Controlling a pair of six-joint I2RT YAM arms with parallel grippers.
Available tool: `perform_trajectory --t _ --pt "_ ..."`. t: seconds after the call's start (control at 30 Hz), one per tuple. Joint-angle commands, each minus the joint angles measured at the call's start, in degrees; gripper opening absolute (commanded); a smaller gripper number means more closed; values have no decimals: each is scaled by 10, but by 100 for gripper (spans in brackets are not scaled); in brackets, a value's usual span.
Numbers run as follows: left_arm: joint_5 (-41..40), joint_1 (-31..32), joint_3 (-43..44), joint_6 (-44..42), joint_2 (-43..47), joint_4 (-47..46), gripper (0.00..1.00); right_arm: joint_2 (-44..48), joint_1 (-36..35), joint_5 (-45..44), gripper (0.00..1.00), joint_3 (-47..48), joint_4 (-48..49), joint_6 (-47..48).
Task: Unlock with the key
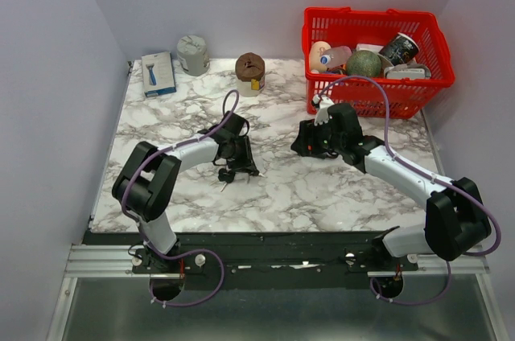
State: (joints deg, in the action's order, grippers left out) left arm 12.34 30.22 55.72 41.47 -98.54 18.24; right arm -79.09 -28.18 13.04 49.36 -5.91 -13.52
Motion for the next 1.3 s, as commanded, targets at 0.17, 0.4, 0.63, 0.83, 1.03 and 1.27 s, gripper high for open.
perform_trajectory --t 0.17,0.4,0.63,0.83,1.03,1.27 --pt "33 5 -21 3 -55 2 18 -7 -6 16 68 12 -5 -8" --pt "31 17 -1 -4 -61 7 2 -1 -8 12 68 6 -7 -10" --pt "11 18 -16 -7 -3 -15 0 1 -15 8 68 7 -16 3" --pt "-59 17 -24 -31 109 -13 57 10 -62 25 69 -10 -35 11" --pt "-101 1 -54 -47 229 -18 95 -4 -195 9 70 -50 -26 26" --pt "-95 -34 -63 -56 288 20 98 -65 -287 -49 69 -38 -26 35"
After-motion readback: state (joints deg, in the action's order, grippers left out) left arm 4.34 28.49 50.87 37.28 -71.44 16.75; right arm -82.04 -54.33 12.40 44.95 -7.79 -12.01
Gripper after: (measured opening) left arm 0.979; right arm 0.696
